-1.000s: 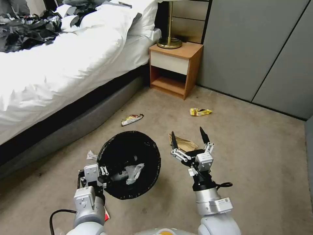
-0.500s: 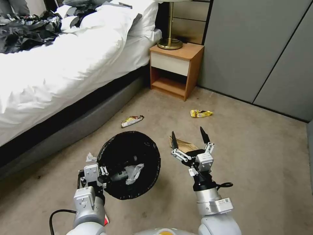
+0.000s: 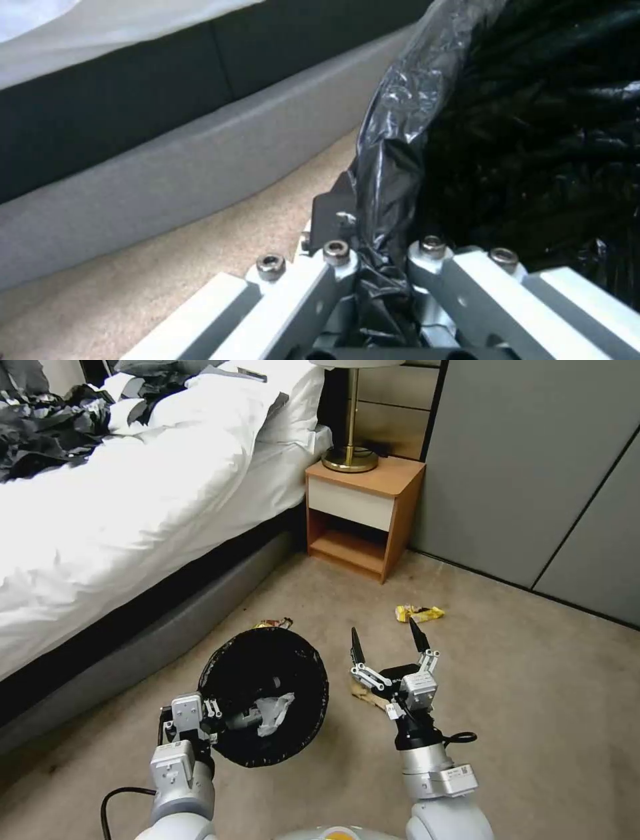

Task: Pick up the trash bin, then pick up the garbage from the floor and place it into the trash bin.

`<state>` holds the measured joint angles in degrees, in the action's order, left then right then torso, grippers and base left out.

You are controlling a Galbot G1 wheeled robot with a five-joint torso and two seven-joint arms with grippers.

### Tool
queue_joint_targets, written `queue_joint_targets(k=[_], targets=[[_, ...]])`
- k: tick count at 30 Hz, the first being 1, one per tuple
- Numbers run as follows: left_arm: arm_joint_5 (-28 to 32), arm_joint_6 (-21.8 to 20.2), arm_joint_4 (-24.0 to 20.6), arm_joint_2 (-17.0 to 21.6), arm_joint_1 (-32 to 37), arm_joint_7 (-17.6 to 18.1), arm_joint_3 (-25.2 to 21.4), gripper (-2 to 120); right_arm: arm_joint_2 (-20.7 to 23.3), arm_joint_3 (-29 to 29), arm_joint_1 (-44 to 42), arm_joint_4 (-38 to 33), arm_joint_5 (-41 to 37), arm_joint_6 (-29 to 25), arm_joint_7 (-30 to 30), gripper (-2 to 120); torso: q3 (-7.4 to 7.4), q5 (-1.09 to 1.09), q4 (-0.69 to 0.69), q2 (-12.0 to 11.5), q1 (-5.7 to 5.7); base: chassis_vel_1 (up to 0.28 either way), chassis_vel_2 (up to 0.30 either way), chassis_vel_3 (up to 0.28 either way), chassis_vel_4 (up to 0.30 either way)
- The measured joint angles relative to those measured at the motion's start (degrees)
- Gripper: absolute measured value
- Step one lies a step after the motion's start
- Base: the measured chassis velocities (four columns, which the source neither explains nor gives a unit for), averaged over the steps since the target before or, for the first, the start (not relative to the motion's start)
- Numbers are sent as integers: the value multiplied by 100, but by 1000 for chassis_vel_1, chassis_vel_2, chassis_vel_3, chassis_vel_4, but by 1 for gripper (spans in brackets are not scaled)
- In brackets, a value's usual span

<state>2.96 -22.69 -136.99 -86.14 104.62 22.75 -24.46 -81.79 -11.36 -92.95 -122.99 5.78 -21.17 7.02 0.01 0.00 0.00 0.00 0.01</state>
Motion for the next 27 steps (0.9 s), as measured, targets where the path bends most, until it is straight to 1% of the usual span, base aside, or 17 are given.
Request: queue_joint_targets(k=[2,6,9,10,13,14,16,18,19,20,22,23,25,27], targets=[[6,1,2,-1,-3,-1,-8,1,-10,-38,21,38,64,-98,-62,100,-1,0,0,0,-1,0,0,0,0],[10,1,4,0,-5,-1,-12,1,-4,-83,47,55,71,-127,-84,100,-1,0,0,0,-1,0,0,0,0],[13,2,4,0,-4,-1,-15,1,102,-358,220,113,57,-119,-147,100,-1,0,0,0,-1,0,0,0,0],[13,2,4,0,-4,-1,-15,1,102,-358,220,113,57,-119,-147,100,-1,0,0,0,-1,0,0,0,0],[15,2,4,3,4,-1,-15,1,379,-780,473,261,-296,48,-396,100,-1,1,0,0,-1,0,0,0,0],[15,2,4,3,4,-1,-15,1,379,-780,473,261,-296,48,-396,100,-1,1,0,0,-1,0,0,0,0],[15,8,4,3,14,0,-16,1,674,-1064,635,485,-660,185,-773,100,-1,1,0,0,-1,0,0,0,0],[16,14,2,1,19,1,-15,1,1034,-1218,735,802,-1028,226,-1372,100,-1,1,0,0,0,0,0,0,0],[16,14,2,1,19,1,-15,1,1034,-1218,735,802,-1028,226,-1372,100,-1,1,0,0,0,0,0,0,0],[11,20,2,-2,19,1,-11,1,1339,-1260,790,1074,-1290,227,-1804,100,-1,3,0,0,-1,0,0,0,0],[-8,24,2,-13,21,4,7,1,1818,-1250,927,1582,-1634,166,-2415,100,-1,1,-1,0,-1,0,0,0,0],[-16,25,2,-17,23,3,15,1,1933,-1234,981,1751,-1686,140,-2573,100,-1,1,1,0,-1,0,0,0,0],[-19,25,2,-18,24,3,17,1,1983,-1222,1009,1830,-1703,125,-2650,100,-1,1,0,0,-1,0,0,0,0],[-48,31,2,-30,41,3,30,1,2247,-1109,1225,2444,-1886,42,-3192,100,-1,1,0,0,-1,0,0,0,0]])
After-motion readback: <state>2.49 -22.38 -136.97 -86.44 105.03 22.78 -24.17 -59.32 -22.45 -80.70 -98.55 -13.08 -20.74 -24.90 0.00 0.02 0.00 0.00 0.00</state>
